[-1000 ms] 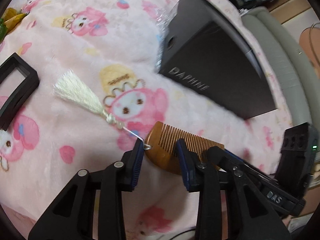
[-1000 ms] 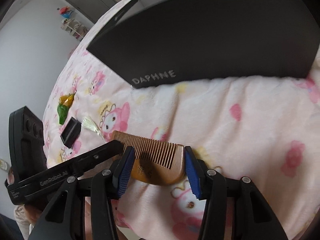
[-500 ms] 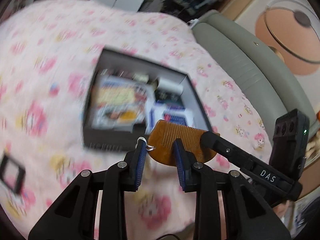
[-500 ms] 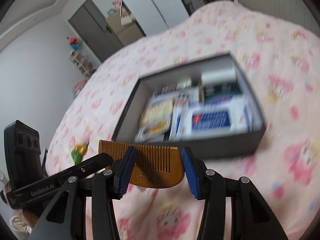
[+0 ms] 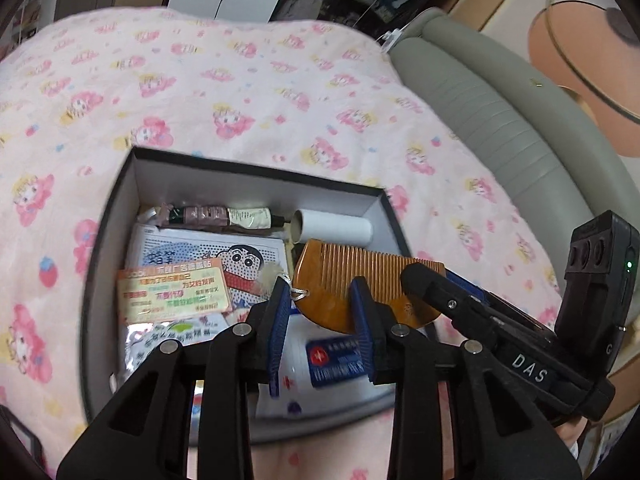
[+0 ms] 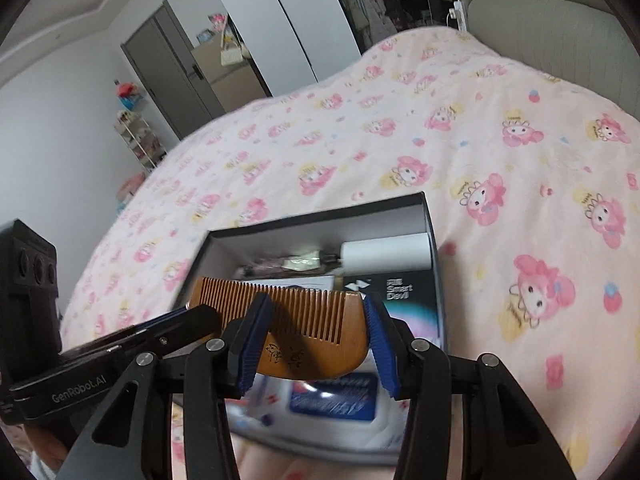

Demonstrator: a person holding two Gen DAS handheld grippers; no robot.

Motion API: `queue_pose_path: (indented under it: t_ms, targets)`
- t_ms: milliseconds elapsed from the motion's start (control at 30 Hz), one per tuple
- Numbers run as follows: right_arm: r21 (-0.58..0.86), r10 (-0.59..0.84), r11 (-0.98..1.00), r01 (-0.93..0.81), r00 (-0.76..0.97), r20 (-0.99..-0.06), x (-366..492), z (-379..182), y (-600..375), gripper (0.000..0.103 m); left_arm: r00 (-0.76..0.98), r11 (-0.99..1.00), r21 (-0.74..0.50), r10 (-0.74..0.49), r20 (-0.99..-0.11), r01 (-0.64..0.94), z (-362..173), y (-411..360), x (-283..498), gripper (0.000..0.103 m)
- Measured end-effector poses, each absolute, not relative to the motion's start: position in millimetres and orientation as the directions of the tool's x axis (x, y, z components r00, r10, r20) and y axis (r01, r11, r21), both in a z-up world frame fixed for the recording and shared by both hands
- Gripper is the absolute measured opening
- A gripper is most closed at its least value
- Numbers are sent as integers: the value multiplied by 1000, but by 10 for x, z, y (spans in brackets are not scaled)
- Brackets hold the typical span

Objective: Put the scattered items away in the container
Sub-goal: 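Lower the comb into the black box and open the left gripper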

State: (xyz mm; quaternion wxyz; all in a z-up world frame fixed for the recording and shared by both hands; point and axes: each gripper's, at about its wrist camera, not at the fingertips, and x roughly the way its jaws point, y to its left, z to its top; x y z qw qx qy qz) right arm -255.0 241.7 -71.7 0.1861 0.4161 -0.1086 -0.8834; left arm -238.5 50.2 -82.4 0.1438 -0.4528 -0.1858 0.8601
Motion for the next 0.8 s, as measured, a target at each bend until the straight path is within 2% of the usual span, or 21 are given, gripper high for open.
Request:
queue_pose_path:
  t_ms: [167, 400, 667, 800]
  targets:
    - [318, -402, -915, 247, -516, -756, -2840, -1044, 2352, 44, -484, -907, -422, 371, -793, -3, -1163, 557, -2625, 31]
    - [239, -316, -947, 212, -506, -803, -2924, -1292, 2285, 44, -404, -933, -361, 324, -855, 15, -1457, 724, -2747, 30]
    - [69, -163, -978, 195, -524, -836, -2924, -1316, 2172, 43, -394, -933, -358, 320, -862, 27, -1524, 712, -2767, 30]
    - [83, -157, -984, 156, -558, -815, -2808, -1215, 2250, 43, -441, -921, -388, 357, -823, -23, -1336, 693, -2657, 30]
